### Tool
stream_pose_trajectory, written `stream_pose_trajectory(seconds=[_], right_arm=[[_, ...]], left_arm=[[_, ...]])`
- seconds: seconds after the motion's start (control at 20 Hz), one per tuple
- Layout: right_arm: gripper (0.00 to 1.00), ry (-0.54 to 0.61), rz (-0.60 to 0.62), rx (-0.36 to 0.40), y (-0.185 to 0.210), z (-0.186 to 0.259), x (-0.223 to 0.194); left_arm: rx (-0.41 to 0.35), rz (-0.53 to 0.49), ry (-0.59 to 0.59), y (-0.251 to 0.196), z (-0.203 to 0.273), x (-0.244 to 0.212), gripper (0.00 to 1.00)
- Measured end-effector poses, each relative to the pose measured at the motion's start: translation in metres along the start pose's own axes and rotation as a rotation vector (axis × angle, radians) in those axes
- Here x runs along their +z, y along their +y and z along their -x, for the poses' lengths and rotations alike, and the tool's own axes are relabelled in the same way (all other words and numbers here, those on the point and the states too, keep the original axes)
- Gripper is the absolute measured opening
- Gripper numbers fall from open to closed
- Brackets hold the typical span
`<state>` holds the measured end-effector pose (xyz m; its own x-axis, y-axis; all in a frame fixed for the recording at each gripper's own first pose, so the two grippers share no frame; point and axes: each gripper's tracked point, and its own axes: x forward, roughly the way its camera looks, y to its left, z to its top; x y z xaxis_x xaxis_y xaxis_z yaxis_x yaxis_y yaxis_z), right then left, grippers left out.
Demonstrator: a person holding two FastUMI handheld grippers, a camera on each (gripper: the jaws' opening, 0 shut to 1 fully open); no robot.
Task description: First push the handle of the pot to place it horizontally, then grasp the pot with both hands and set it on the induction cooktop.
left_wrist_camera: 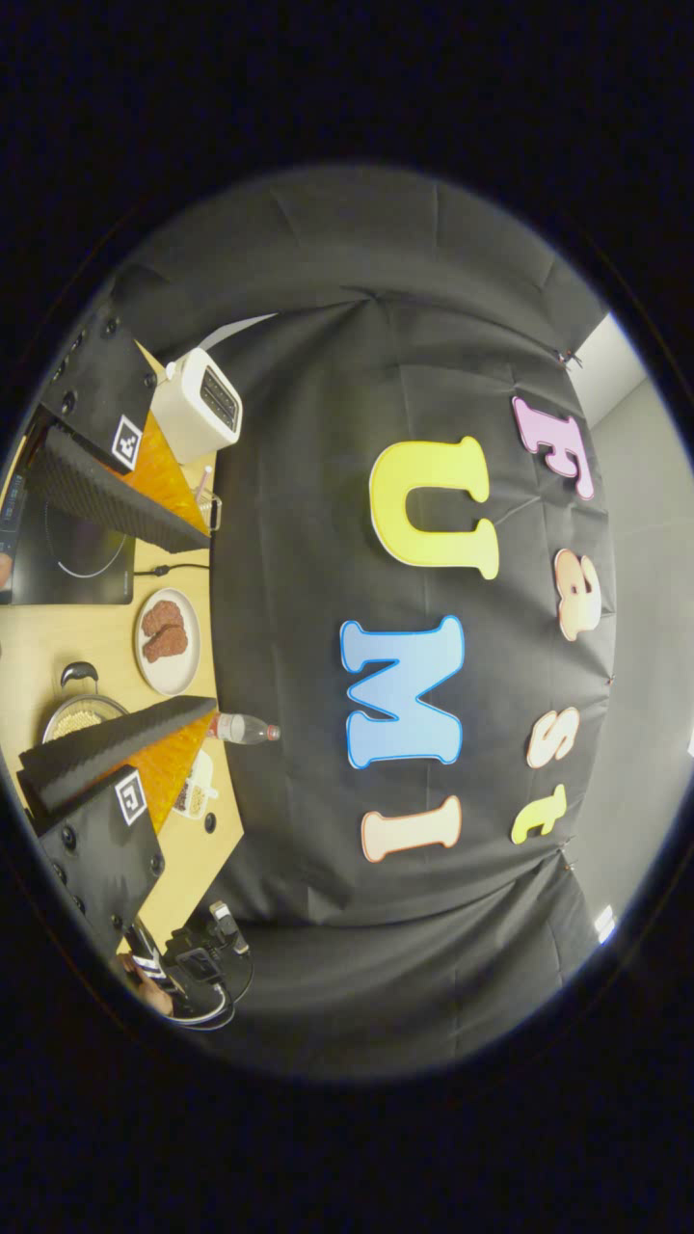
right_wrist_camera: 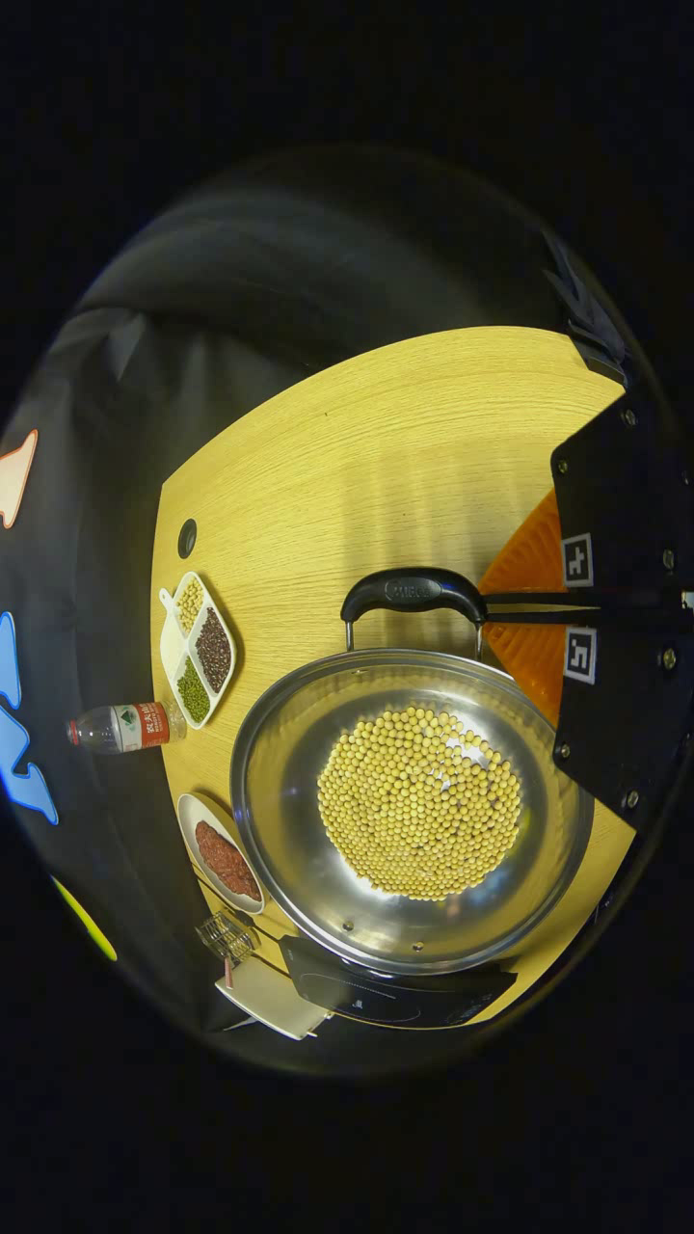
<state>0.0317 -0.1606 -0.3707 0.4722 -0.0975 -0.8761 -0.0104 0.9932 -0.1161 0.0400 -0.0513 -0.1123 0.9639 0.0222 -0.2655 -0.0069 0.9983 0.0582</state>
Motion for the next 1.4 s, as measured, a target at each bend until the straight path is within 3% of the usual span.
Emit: stream_pose_trajectory(seconds=[0.35,0.4,0.45,0.5,0.55,0.6,0.65,0.9,1.0,1.4], right_arm=[[0.01,-0.048,0.014,0.010,-0.003,0.007,0.005],[0.07,-0.071,0.021,0.011,-0.005,0.013,0.006],[0.16,-0.096,0.021,0.011,-0.008,0.021,0.009],[0.40,-0.120,0.019,0.011,-0.009,0.028,0.011],[0.55,-0.147,0.017,0.009,-0.011,0.038,0.015],[0.80,-0.177,0.011,0.008,-0.013,0.044,0.019],[0.93,-0.209,0.001,0.010,-0.014,0.051,0.023],[0.94,-0.309,-0.067,0.044,-0.008,0.066,0.040],[0.94,-0.308,-0.071,0.051,-0.008,0.062,0.040],[0.94,-0.265,-0.060,0.068,-0.005,0.031,0.042]], left_arm=[[-0.037,0.005,0.064,-0.015,-0.014,-0.032,0.95],[-0.046,0.011,0.078,-0.019,-0.017,-0.038,0.95],[-0.058,0.018,0.092,-0.022,-0.020,-0.044,0.96],[-0.072,0.025,0.111,-0.026,-0.022,-0.052,0.96],[-0.089,0.033,0.129,-0.031,-0.024,-0.059,0.97],[-0.104,0.038,0.147,-0.036,-0.027,-0.066,0.97],[-0.118,0.041,0.169,-0.040,-0.029,-0.076,0.95],[-0.191,0.035,0.313,-0.067,-0.042,-0.133,0.99],[-0.190,0.057,0.392,-0.070,-0.049,-0.161,0.95],[-0.155,0.084,0.591,-0.071,-0.086,-0.251,0.98]])
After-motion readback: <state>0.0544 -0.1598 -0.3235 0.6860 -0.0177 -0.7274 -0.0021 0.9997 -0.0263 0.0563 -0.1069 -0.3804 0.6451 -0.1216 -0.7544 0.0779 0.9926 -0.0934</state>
